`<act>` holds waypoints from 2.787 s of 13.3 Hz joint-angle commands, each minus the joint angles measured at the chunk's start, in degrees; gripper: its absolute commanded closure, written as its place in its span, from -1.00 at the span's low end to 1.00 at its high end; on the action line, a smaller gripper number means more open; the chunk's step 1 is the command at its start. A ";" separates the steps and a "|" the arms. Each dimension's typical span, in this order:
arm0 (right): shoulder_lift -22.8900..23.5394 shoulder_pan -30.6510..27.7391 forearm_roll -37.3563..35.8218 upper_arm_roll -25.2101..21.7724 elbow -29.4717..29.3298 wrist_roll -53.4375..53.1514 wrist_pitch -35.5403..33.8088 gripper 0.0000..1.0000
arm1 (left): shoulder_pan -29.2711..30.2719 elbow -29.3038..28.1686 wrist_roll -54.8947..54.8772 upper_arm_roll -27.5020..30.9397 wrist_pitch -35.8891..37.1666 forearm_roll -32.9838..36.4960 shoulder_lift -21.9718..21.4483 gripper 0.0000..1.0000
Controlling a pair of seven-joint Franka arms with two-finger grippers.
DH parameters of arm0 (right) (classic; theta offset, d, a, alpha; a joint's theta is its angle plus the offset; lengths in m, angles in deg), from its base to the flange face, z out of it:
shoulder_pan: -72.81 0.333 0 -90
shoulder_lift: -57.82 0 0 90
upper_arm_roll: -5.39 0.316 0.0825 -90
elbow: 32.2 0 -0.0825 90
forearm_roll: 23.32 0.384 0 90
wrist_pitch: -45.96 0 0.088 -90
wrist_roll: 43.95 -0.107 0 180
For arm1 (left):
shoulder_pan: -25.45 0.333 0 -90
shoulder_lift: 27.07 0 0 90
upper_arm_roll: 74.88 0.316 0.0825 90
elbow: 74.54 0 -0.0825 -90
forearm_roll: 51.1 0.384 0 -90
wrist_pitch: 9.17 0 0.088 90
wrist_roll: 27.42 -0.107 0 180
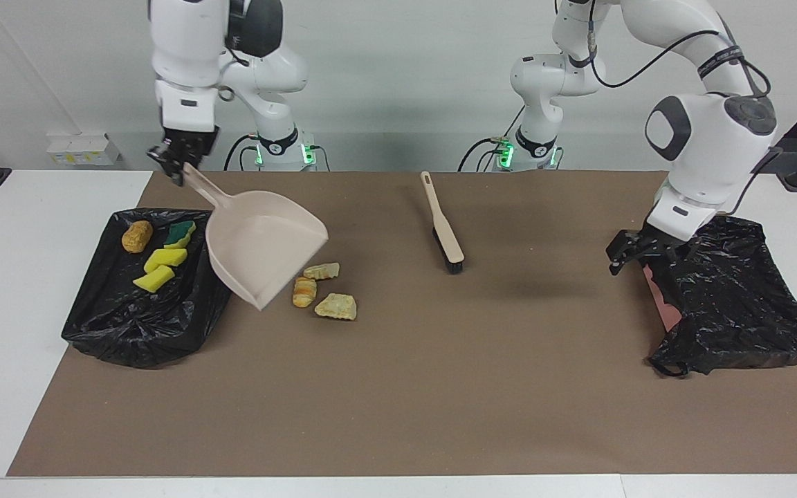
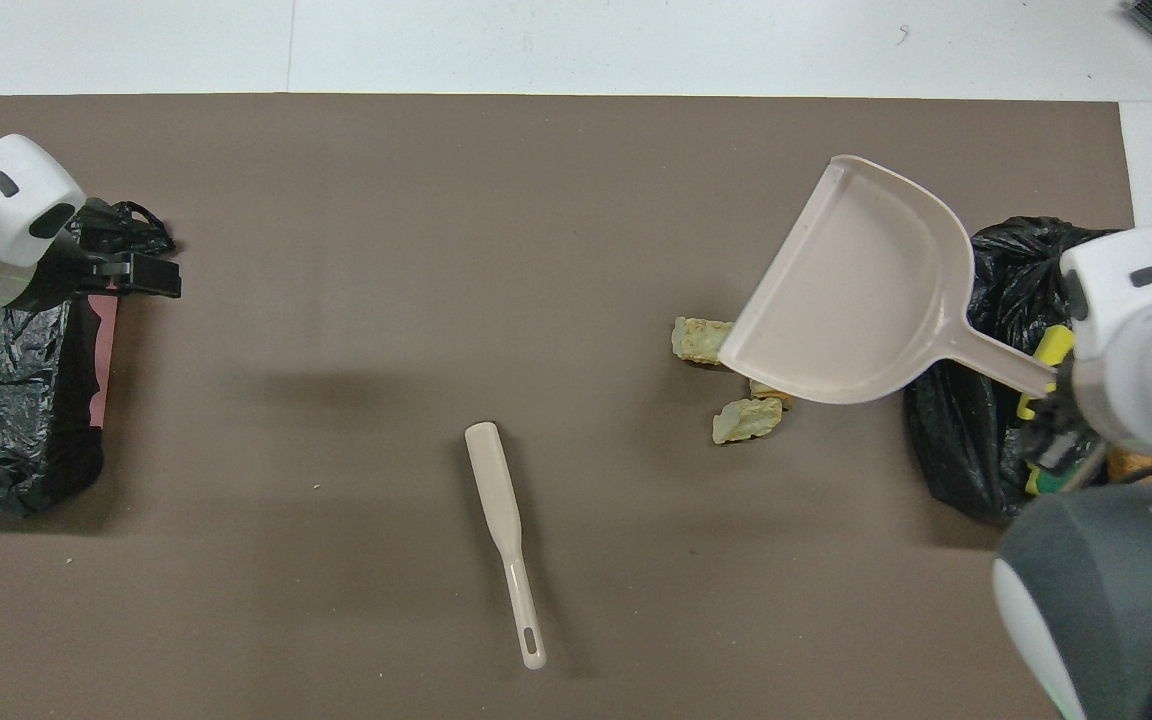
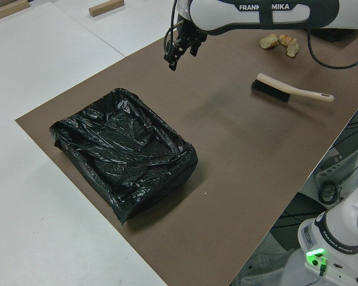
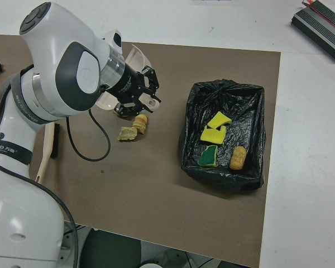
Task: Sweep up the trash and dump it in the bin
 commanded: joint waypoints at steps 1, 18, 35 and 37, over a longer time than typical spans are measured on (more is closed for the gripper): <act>7.33 5.73 5.03 -0.14 -2.43 -19.28 4.66 1.00 | 0.34 7.79 -1.79 -0.28 9.33 2.18 0.37 -1.00; 47.18 28.88 10.59 -0.14 -28.46 -76.31 23.42 0.56 | -0.63 10.45 -5.04 -0.90 24.13 3.77 -6.31 -1.00; 16.41 35.29 19.81 4.95 11.87 -66.64 26.28 -1.00 | -13.88 4.56 1.62 -1.25 7.71 1.83 3.51 -1.00; 16.23 36.26 19.81 4.95 13.82 -66.29 27.18 -1.00 | -18.97 5.00 9.07 -1.07 3.32 1.75 7.38 -1.00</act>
